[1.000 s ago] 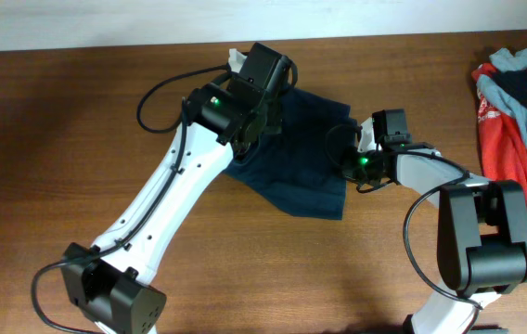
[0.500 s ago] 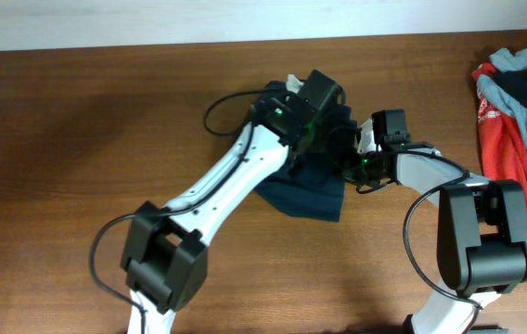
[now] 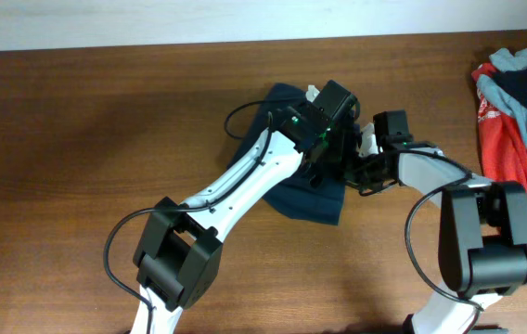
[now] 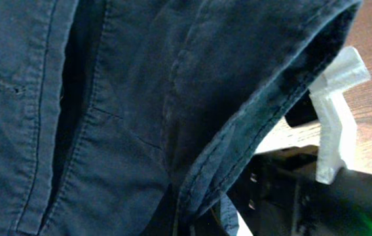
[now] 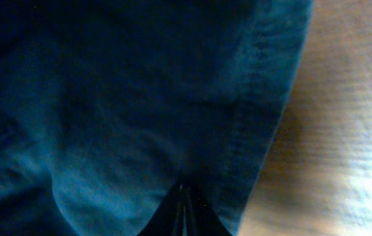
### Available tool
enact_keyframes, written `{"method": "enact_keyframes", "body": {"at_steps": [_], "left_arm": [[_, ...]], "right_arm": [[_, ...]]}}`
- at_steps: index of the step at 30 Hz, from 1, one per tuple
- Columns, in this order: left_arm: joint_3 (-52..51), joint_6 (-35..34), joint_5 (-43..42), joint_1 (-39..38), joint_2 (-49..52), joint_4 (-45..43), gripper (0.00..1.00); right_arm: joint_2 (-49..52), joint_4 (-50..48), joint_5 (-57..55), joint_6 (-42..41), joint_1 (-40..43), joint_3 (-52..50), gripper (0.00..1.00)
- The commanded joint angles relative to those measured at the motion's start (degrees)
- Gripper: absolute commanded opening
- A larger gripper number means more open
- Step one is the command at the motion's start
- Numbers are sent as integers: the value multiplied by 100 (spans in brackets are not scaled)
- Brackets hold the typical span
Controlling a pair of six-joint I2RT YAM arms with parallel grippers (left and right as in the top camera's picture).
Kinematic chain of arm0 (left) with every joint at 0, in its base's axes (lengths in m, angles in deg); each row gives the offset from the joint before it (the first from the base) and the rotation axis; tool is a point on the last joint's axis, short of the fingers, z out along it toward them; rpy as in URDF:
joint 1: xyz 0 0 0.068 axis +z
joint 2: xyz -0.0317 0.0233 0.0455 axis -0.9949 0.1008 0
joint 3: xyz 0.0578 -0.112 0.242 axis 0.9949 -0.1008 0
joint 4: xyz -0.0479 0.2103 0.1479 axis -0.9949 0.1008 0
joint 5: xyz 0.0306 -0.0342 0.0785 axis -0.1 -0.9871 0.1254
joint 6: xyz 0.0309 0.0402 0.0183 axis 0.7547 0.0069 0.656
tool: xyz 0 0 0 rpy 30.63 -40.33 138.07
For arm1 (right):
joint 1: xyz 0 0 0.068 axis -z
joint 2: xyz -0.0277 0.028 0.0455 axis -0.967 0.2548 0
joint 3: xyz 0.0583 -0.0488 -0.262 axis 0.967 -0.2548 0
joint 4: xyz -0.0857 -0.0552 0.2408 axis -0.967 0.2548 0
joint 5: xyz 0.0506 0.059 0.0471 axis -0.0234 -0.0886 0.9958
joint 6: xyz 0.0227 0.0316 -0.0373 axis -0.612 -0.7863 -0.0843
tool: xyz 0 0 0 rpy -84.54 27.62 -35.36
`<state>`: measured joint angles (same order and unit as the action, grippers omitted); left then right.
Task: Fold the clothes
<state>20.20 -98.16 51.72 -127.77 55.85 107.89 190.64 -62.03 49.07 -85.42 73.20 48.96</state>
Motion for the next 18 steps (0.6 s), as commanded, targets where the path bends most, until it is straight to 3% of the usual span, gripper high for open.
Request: {"method": "enact_keyframes", "body": {"at_steps": [1, 9, 16, 18], "left_arm": [[120, 70, -190, -61, 39, 13, 0], [118, 44, -188, -221, 146, -57, 1], [118, -197, -238, -398, 623, -79, 1], [118, -304, -245, -422, 763, -98, 5]], "right_arm": [[-717, 221, -297, -83, 258, -63, 9], [-1980, 955, -1045, -605, 634, -63, 11], [-2017, 1130, -1043, -645, 807, -63, 12], [-2017, 1193, -1040, -645, 861, -63, 12]]}}
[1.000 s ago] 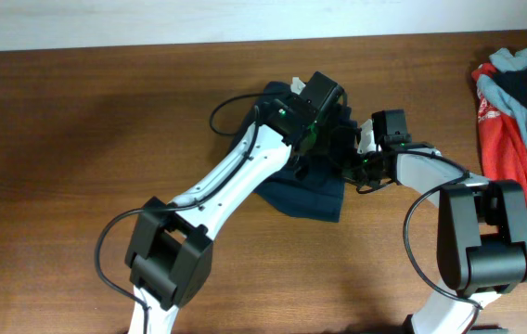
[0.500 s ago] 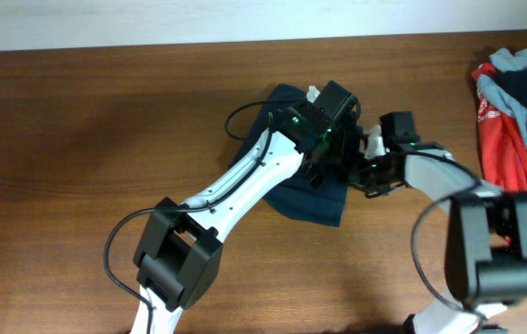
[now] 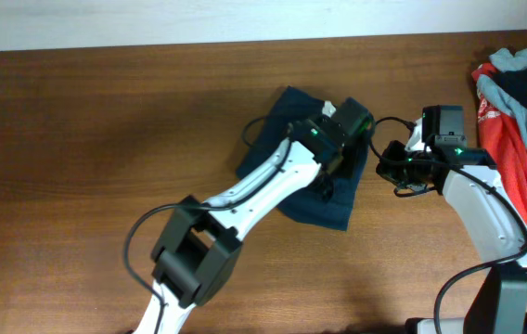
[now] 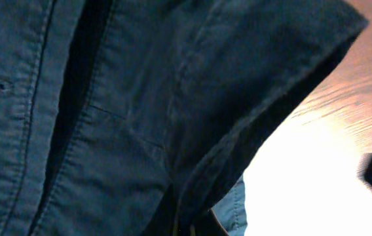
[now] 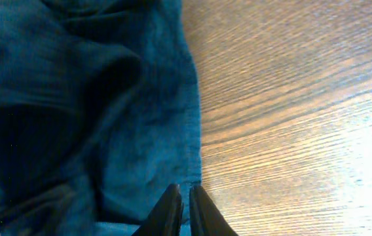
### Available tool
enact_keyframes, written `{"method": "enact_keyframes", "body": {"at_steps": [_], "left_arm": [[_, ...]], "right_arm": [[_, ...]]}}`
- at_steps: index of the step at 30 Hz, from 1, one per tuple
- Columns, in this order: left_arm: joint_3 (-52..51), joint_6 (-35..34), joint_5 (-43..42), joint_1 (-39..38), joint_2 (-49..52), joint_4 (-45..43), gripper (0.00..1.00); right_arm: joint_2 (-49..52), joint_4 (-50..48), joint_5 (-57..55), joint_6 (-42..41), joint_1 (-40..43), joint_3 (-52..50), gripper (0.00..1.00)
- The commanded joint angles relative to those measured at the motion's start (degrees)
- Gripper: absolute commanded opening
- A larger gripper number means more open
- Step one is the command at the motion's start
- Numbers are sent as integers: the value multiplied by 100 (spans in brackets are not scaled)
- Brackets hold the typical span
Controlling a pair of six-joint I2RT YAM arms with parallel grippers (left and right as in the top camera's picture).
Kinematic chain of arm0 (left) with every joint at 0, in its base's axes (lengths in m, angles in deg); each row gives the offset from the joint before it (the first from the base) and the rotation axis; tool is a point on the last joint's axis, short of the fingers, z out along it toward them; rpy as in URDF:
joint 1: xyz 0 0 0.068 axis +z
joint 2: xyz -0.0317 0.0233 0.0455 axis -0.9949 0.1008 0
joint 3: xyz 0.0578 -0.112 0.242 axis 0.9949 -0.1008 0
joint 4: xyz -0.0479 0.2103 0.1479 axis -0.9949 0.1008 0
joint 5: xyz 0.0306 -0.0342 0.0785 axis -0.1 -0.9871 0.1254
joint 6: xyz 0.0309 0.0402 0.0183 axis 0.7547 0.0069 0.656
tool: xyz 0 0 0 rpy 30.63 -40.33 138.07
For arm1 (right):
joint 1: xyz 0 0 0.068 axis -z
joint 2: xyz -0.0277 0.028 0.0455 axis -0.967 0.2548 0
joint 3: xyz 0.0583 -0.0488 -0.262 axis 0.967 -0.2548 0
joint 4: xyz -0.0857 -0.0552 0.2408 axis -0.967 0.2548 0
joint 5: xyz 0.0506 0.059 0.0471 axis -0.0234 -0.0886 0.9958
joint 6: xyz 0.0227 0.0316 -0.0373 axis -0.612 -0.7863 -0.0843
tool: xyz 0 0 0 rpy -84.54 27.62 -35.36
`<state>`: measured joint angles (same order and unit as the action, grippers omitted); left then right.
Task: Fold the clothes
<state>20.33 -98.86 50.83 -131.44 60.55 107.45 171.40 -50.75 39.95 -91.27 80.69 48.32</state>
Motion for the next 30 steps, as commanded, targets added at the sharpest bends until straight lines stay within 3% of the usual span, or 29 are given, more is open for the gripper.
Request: {"method": "enact_keyframes", "body": {"at_steps": [1, 4, 7, 10, 14, 16, 18, 20, 25, 27, 30], "left_arm": [[105, -232, -201, -68, 380, -87, 14], [105, -199, -269, -74, 505, -116, 41], [249, 313, -240, -39, 442, -11, 57], [929, 339, -96, 140, 282, 708, 61], [2011, 640, 323, 566, 76, 1834, 76], [2260, 881, 509, 883, 59, 2194, 79], [2243, 935, 507, 1082, 61, 2345, 77], [2157, 942, 468, 1296, 92, 2465, 63], [1799, 1808, 170, 1628, 365, 2328, 9], [1700, 2037, 35, 1633, 566, 2227, 1], [1685, 2098, 55, 1633, 1043, 2214, 0]], "right_arm": [[-94, 94, -127, -59, 142, -2, 12], [-94, 186, -107, -57, 240, -2, 11], [-94, 256, -109, -50, 249, -2, 12], [-94, 297, -109, -9, 249, -2, 12], [-94, 299, -63, 170, 249, -2, 15], [-94, 173, 483, 828, 243, -2, 15], [-94, 28, 1134, 1397, 232, -2, 15], [-94, -127, 1572, 1646, 155, -2, 15], [17, -752, 1650, 1987, -518, -2, 9], [144, -1071, 1582, 2223, -868, -2, 10], [505, -1554, 1283, 2205, -1126, -2, 10]]}}
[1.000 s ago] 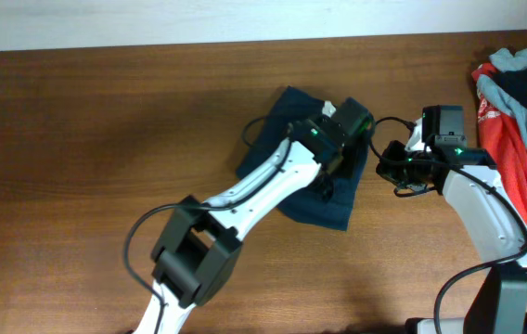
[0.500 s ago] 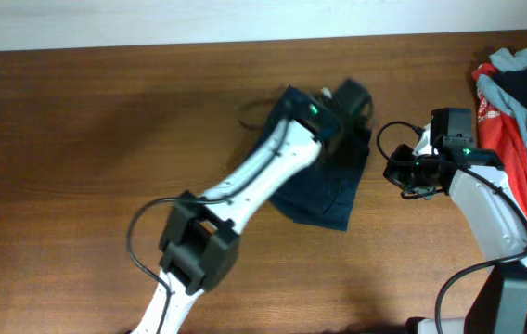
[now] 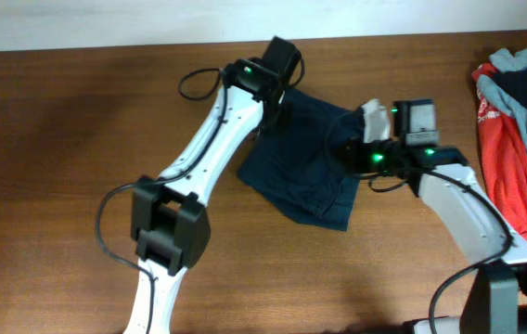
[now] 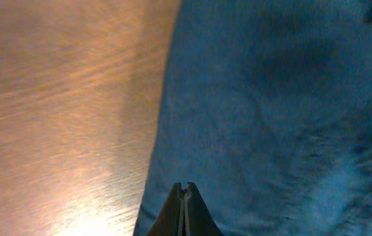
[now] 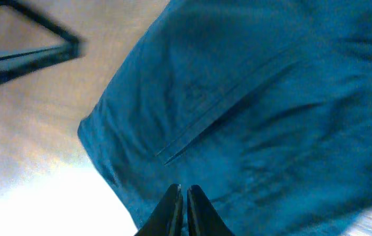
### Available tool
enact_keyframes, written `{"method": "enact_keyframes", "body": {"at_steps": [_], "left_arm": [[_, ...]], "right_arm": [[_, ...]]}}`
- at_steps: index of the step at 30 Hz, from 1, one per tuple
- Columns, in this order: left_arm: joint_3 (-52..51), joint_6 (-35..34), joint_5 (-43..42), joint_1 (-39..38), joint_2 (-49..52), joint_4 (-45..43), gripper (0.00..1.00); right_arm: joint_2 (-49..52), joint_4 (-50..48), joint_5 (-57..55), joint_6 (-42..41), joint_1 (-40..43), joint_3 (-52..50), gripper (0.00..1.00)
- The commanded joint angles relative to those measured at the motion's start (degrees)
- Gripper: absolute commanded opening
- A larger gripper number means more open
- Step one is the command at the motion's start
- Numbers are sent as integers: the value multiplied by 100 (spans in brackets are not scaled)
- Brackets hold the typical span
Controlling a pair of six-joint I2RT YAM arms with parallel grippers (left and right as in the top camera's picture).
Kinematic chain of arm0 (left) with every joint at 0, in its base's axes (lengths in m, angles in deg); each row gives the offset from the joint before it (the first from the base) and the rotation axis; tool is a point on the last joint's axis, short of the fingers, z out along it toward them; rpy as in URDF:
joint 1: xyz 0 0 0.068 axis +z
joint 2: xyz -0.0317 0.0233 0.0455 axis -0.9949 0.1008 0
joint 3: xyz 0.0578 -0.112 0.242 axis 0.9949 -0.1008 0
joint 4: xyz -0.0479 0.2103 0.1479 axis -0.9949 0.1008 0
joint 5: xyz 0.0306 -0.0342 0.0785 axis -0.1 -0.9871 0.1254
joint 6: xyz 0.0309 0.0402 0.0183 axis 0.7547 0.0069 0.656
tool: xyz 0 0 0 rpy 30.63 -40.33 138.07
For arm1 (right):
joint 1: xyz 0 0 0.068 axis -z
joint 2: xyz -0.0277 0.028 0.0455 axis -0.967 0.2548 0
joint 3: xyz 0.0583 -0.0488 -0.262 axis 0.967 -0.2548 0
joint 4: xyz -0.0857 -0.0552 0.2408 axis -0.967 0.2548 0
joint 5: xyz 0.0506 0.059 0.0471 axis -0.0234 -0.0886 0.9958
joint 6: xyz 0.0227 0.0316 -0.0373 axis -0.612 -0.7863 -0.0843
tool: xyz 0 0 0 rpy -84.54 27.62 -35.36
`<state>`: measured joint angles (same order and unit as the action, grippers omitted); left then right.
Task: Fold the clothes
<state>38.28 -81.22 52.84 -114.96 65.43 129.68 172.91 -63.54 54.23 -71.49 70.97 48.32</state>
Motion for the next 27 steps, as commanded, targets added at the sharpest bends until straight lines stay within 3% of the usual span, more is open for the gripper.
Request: {"method": "enact_keyframes", "body": {"at_steps": [1, 8, 12, 16, 21, 27], "left_arm": [[-111, 337, -144, -15, 691, -9, 1], [-111, 334, -122, 7, 1703, -42, 0], [-111, 330, -122, 114, 1816, 9, 1], [-109, 306, -122, 278, 1733, 103, 0], [-109, 212, -125, 511, 1285, 610, 0], [-109, 66, -118, 590, 247, 1182, 0]], "right_arm": [[511, -372, -144, 229, -173, -2, 10], [1873, -592, -654, 243, -160, -2, 9], [2153, -573, -833, 197, -2, -2, 7], [1926, -289, -841, 170, 286, 0, 8], [1244, 400, -1187, -710, 828, 0, 7], [20, 909, -260, -345, 828, 0, 11]]}}
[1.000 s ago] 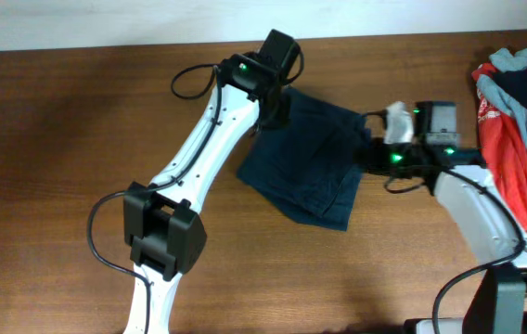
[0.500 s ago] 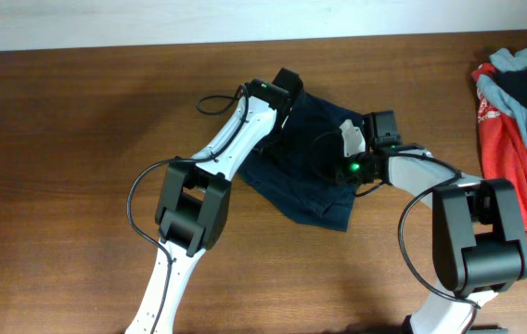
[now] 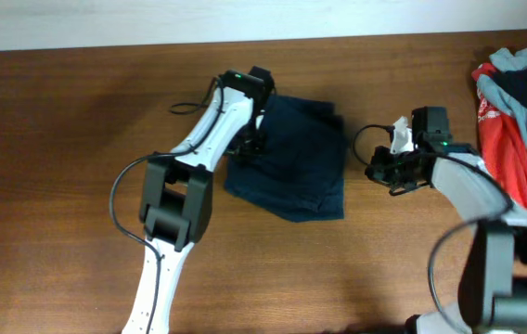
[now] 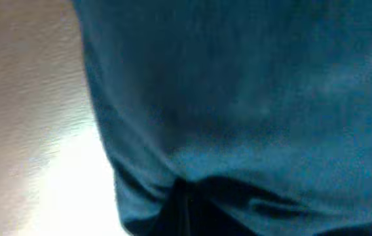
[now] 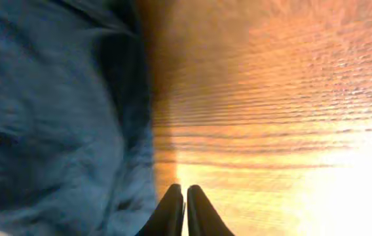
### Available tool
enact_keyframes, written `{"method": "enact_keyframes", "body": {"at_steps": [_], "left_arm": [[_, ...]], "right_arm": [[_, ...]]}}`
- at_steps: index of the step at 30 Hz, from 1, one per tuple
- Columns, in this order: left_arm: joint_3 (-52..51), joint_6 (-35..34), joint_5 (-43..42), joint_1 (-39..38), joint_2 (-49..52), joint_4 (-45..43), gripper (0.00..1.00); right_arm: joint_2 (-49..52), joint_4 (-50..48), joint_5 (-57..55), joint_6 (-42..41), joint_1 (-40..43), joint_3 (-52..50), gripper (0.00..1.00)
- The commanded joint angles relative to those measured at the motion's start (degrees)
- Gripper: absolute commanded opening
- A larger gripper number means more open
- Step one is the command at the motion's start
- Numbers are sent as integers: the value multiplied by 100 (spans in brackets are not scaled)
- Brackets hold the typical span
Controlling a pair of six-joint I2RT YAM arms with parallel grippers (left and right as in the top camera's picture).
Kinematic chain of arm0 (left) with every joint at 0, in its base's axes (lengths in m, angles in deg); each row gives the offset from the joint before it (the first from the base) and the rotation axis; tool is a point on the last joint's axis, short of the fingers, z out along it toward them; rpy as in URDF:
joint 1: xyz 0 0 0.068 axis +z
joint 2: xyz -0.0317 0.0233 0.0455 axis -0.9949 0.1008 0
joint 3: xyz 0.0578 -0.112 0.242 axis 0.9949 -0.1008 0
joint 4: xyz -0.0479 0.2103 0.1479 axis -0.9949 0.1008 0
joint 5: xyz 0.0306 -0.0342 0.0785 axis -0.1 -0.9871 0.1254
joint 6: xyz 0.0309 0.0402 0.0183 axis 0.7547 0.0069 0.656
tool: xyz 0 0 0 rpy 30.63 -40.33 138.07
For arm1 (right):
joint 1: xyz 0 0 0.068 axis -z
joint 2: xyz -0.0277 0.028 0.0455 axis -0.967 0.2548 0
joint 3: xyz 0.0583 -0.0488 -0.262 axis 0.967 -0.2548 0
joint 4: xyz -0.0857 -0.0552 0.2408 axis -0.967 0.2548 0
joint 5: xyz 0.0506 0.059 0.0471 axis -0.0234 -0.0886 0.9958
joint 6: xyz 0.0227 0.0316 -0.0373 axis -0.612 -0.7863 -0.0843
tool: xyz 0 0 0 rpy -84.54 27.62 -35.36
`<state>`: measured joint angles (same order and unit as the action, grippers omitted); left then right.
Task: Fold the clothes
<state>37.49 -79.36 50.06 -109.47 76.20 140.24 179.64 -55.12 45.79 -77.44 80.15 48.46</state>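
Note:
A navy garment (image 3: 291, 162) lies folded into a rough square at the table's middle. My left gripper (image 3: 250, 141) is at its left edge; the left wrist view is filled with the blue cloth (image 4: 238, 85), and the dark jaws of my left gripper (image 4: 183, 208) stand together, pushed into a fold. My right gripper (image 3: 381, 169) is over bare wood just right of the garment. In its own view the right gripper (image 5: 186, 195) is shut with nothing in it, the cloth's edge (image 5: 48, 111) to its left.
A heap of red, grey and dark clothes (image 3: 519, 111) lies at the table's right edge. Brown wooden table (image 3: 78, 186) stretches to the left and front of the garment. A pale wall runs along the back edge.
My left gripper moved from the garment's far corner down to its left edge. The right gripper has drawn off the cloth to the bare table on the right. The garment looks squarer.
Both grippers first met over the garment's right side, gripping cloth. Then the right one was off to the right while the left stayed on the fold. Later the left was at the far corner, the right on the cloth. Now the garment lies squarer.

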Motion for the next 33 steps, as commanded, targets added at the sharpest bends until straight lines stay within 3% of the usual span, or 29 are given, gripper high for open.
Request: {"method": "enact_keyframes", "body": {"at_steps": [1, 4, 7, 10, 14, 20, 21, 29, 33], "left_arm": [[-31, -133, 186, 46, -1010, 162, 1], [-31, -138, 450, 52, -1665, 247, 9], [-31, -138, 815, 79, -2400, 256, 31], [-31, -160, 1021, 195, -3012, 240, 38], [-31, -157, 1021, 376, -3451, 319, 42], [-33, -160, 1016, 496, -3493, 540, 42], [-33, -160, 1012, 496, -3493, 542, 42], [-33, -157, 1001, 507, -3493, 632, 47], [-33, -157, 973, 507, -3491, 529, 54]], "right_arm": [[-826, 96, 857, 479, -136, -13, 12], [-1233, 229, 1200, 752, -415, -13, 12], [-1296, 345, 1202, 1123, -1021, -15, 12], [-1134, 299, 881, 1467, -1766, -15, 12], [-595, 184, -704, 1460, -2404, -15, 13], [800, 70, -688, 1222, -2439, -15, 12], [916, 114, -723, 1213, -2439, -15, 8], [745, 1628, -3311, -1158, -2221, -15, 4], [361, 1906, -4489, -1617, -2208, 4, 4]]}}
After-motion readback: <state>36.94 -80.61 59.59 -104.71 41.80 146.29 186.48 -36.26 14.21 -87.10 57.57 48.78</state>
